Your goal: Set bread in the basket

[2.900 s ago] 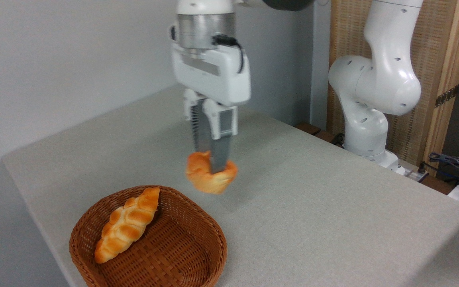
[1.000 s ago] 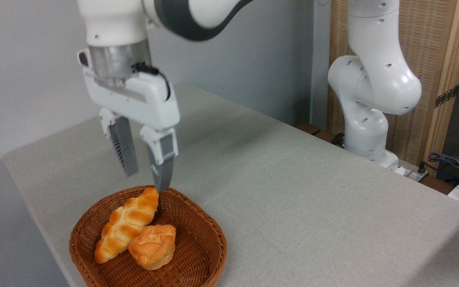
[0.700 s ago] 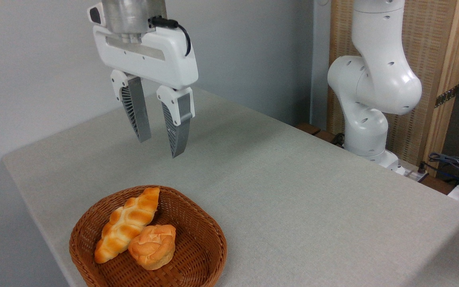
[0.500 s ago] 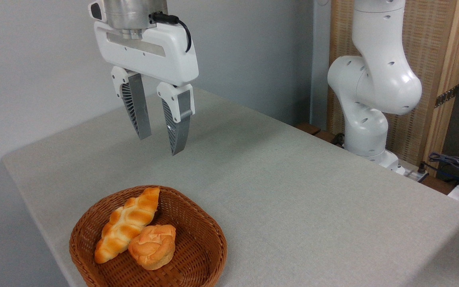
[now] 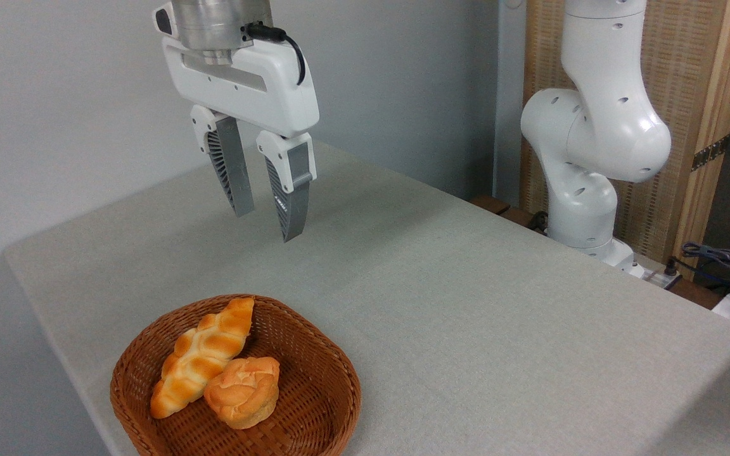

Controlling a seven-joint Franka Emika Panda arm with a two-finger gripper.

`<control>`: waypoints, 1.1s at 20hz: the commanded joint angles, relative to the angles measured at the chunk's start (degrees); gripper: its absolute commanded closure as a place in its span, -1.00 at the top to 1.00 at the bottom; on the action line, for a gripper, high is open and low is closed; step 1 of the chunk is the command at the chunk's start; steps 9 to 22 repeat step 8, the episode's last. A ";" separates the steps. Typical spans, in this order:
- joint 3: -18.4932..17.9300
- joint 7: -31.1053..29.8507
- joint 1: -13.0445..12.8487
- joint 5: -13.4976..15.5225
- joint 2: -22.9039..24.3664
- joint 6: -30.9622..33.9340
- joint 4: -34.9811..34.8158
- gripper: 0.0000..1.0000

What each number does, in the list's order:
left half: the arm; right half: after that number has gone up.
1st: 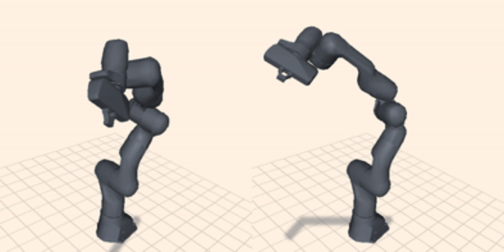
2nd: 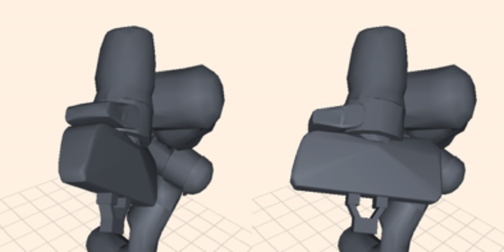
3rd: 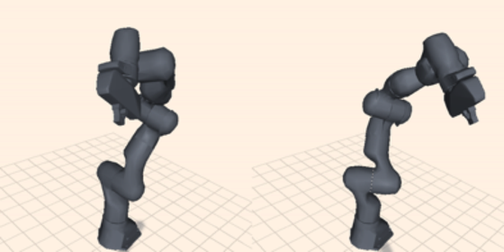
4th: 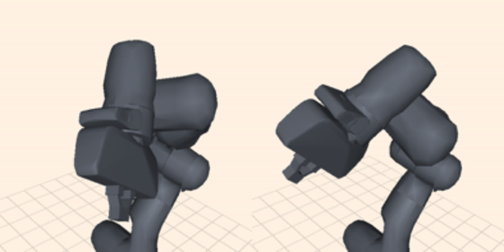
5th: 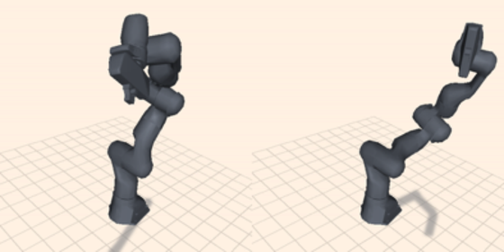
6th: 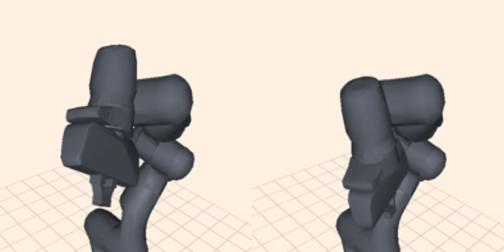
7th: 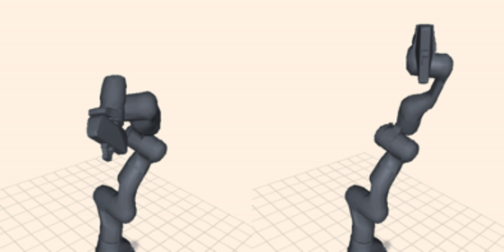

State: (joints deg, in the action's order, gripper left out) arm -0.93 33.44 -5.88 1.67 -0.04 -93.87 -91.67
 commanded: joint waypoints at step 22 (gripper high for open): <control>1.20 1.01 1.84 0.97 0.66 0.88 -1.14 1.00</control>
